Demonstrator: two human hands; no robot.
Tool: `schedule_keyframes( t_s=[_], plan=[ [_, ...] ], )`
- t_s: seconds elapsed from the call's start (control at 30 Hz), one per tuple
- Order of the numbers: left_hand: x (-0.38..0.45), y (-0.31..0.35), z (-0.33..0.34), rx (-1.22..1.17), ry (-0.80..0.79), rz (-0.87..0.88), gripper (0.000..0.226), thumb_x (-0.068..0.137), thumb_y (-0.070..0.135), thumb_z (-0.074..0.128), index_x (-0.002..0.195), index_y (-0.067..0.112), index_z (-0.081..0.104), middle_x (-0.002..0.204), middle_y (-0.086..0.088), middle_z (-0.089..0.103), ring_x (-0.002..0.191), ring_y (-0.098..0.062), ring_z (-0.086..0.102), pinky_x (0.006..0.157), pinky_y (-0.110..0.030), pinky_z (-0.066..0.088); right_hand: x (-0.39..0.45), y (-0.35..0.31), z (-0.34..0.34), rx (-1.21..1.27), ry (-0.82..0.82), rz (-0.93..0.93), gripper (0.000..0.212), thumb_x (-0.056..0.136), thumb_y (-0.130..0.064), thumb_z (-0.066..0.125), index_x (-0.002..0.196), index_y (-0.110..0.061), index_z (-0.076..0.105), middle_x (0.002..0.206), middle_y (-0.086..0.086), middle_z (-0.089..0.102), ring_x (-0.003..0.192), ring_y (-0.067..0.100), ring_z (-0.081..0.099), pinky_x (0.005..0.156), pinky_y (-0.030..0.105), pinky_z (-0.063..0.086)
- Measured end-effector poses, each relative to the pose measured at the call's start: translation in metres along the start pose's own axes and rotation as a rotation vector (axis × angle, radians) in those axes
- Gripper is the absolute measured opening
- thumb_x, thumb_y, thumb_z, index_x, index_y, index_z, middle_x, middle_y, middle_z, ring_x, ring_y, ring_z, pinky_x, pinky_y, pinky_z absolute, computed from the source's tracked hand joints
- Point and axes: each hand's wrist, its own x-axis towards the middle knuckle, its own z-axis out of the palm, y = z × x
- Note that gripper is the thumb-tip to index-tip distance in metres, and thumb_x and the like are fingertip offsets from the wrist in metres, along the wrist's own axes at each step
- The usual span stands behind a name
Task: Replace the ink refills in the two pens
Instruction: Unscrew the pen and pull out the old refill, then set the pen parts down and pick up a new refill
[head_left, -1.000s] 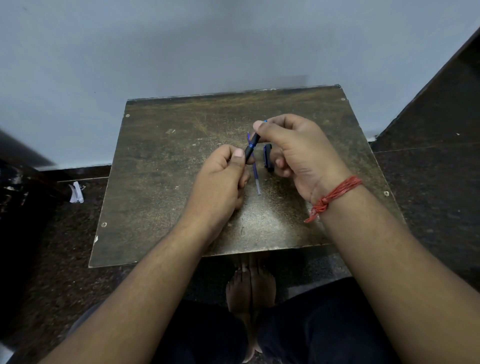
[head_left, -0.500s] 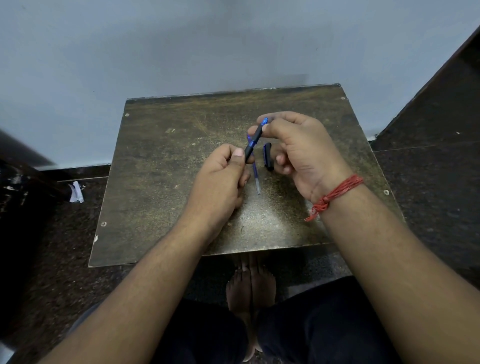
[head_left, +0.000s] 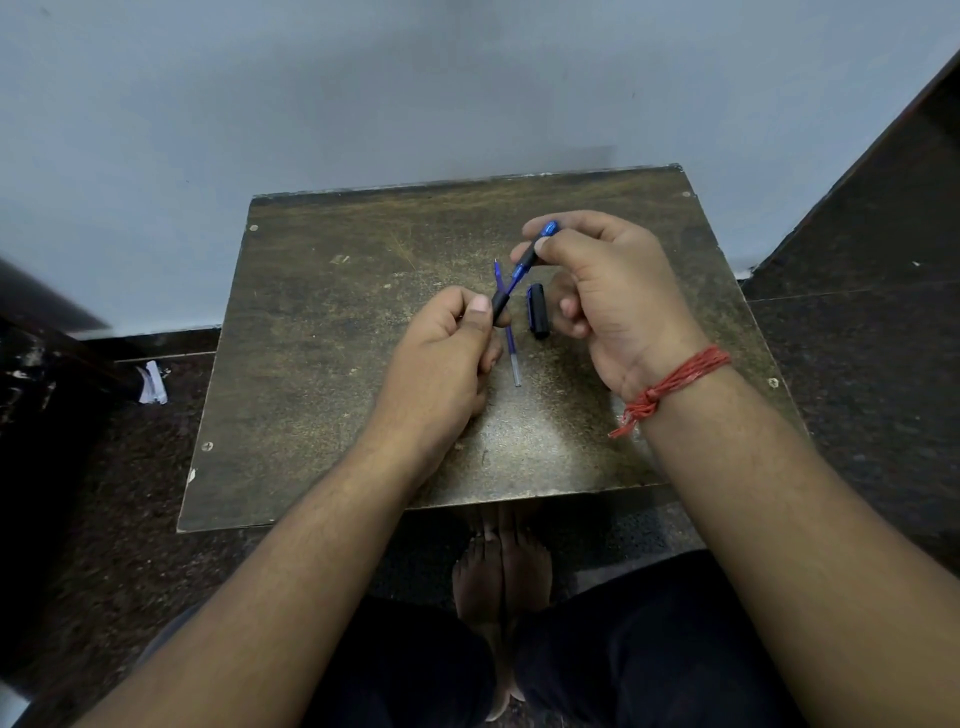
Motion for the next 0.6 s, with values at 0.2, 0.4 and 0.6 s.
schedule_keyframes(
  t_s=[0.2, 0.4, 0.6],
  plan=[
    [0.000, -0.003, -0.001, 0.069, -0.003, 0.046, 0.032, 0.109, 0.029, 0.040, 0.100, 0.003, 0.056, 0.058, 0.008, 0.046, 0.042, -0.006, 0.029, 0.044, -0.022, 0.023, 0.002, -0.001, -0.005, 0.083, 0.038, -0.051, 0.010, 0.093, -0.006, 0.060, 0.099, -0.008, 0.067, 0.091, 0.008, 0.076, 0.040, 0.009, 0.036, 0.038, 0.019, 0.026],
    [0.000, -0.002, -0.001, 0.100, -0.002, 0.072, 0.035, 0.098, 0.040, 0.043, 0.096, 0.008, 0.059, 0.060, 0.008, 0.046, 0.044, -0.006, 0.030, 0.048, -0.026, 0.023, 0.007, -0.011, -0.015, 0.181, 0.231, -0.286, 0.004, 0.095, -0.008, 0.060, 0.097, -0.010, 0.063, 0.085, 0.009, 0.070, 0.043, 0.010, 0.039, 0.037, 0.017, 0.029],
    [0.002, 0.000, -0.006, 0.077, 0.052, 0.083, 0.032, 0.109, 0.027, 0.041, 0.102, -0.001, 0.055, 0.058, 0.010, 0.047, 0.041, -0.004, 0.030, 0.042, -0.020, 0.025, 0.013, -0.007, -0.030, -0.639, 0.234, -0.377, 0.002, 0.089, -0.024, 0.067, 0.089, -0.022, 0.067, 0.079, -0.005, 0.065, 0.071, 0.012, 0.060, 0.069, 0.027, 0.051]
  ],
)
